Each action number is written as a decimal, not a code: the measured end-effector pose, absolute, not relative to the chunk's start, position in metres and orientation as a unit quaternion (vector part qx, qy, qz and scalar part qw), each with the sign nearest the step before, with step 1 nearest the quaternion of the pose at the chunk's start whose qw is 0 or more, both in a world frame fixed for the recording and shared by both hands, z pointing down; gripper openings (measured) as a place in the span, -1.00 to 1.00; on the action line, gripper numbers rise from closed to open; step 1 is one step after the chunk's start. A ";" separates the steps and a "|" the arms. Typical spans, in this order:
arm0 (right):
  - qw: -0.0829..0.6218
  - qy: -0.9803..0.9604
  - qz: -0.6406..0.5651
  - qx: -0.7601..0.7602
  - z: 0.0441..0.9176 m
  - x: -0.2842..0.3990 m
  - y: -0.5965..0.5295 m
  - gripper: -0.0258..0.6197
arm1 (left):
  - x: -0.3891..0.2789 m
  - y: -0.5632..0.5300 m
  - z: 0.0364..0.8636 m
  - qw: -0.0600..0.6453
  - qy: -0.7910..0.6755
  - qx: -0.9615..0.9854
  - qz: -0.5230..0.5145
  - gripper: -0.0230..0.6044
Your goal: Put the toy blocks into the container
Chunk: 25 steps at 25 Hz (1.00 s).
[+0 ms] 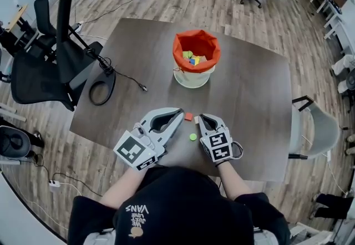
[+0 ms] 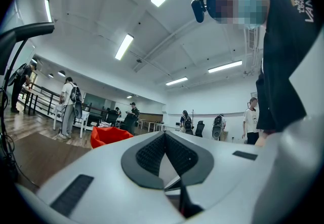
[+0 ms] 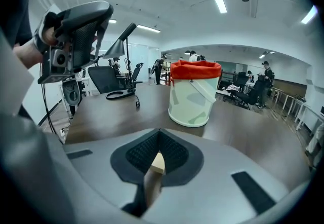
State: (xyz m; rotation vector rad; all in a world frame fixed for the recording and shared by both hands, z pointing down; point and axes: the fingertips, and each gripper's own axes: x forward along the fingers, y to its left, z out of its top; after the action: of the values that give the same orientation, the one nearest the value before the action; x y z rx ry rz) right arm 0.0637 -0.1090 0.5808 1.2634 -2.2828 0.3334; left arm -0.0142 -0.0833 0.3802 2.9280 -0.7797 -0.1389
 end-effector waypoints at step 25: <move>0.331 -0.815 0.198 0.432 0.650 0.054 -0.107 -0.36 | -0.023 -0.085 0.382 0.059 -0.262 0.962 -0.042 -0.89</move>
State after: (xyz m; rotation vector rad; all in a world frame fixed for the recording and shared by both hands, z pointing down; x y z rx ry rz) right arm 0.0542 -0.1072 0.6499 1.1303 -2.1317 0.5166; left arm -0.0227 -0.0853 0.3823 2.9150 -0.7924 -0.1259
